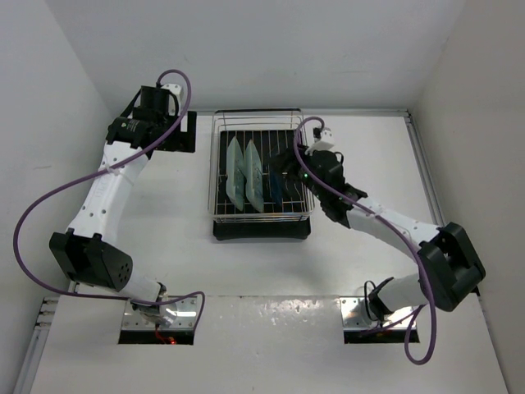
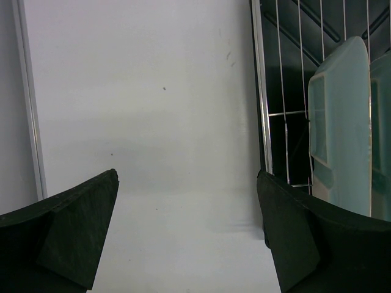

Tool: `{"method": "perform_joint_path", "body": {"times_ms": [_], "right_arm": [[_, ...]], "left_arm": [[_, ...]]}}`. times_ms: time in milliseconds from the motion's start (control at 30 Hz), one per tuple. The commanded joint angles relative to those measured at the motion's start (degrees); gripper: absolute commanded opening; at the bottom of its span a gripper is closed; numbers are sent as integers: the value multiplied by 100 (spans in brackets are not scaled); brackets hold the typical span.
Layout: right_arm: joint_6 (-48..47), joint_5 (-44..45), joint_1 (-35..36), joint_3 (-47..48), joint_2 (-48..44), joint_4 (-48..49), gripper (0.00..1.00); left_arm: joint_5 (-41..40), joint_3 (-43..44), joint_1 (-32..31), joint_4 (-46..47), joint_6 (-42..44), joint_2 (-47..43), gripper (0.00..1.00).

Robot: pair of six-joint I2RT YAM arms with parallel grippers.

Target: Load the plates into the dish rack

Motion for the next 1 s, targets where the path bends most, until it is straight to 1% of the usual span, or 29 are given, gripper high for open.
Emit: {"method": "perform_joint_path", "body": {"times_ms": [0, 33, 67, 100, 133, 167, 200, 233, 267, 300, 333, 400, 433, 467, 500, 533, 600, 667, 767, 900, 933, 967], "right_arm": [[-769, -319, 42, 874, -277, -794, 67], [-1092, -354, 42, 1520, -286, -1510, 80], [-1269, -337, 24, 1770, -294, -2353, 100], [-1715, -284, -11, 2033, -295, -2779, 100], [-1798, -275, -150, 2750, -277, -3757, 100], [-1868, -310, -360, 2957, -242, -4637, 100], [-1921, -293, -493, 3142, -251, -5046, 100], [-1913, -301, -947, 3413, -277, -5825, 100], [-1913, -319, -1108, 3494, -329, -6416, 100], [-1930, -319, -1301, 3417, -547, -6657, 100], [-1939, -380, -1868, 3242, -732, -7329, 100], [-1825, -381, -2320, 2934, -873, -7756, 100], [-1729, -346, -2792, 2802, -918, -8227, 100], [-1659, -302, -3180, 2444, -997, -8345, 100], [-1597, -206, -3514, 2336, -1093, -8416, 100], [-1544, -39, -3753, 2222, -1120, -8617, 100], [-1290, 199, -4192, 1810, -1261, -8672, 100], [-1061, 497, -4474, 1571, -1384, -8724, 100], [-937, 822, -4589, 1394, -1341, -8882, 100], [-1148, 990, -4590, 1587, -1051, -9382, 100], [-1200, 973, -4599, 1588, -981, -9427, 100], [-1253, 990, -4590, 1588, -945, -9419, 100]], "left_arm": [[-21, -10, 80, 106, 56, -182, 100], [-21, -10, 80, 106, 56, -182, 100], [-21, -10, 80, 106, 126, -182, 100], [-21, -10, 80, 106, 179, -182, 100], [-73, -10, 80, 106, 179, -182, 100], [-74, -10, 132, 106, 258, -182, 100], [-74, -10, 132, 106, 346, -182, 100], [-22, 42, 132, 106, 346, -182, 100], [-21, 42, 132, 106, 434, -182, 100], [57, 42, 132, 106, 521, -182, 100], [145, 42, 184, 106, 522, -182, 100], [215, 42, 237, 106, 601, -234, 100], [268, 42, 238, 106, 662, -235, 100], [269, -19, 238, 106, 663, -235, 100], [269, -19, 299, 106, 663, -235, 100], [269, -80, 299, 106, 663, -235, 100], [208, -212, 361, 106, 663, -296, 100], [146, -396, 431, 167, 663, -349, 100], [-99, -756, 493, 316, 663, -499, 100], [-100, -1230, 738, 449, 601, -797, 100], [-22, -1328, 739, 518, 601, -858, 100], [-21, -1424, 887, 606, 601, -981, 100]]}}
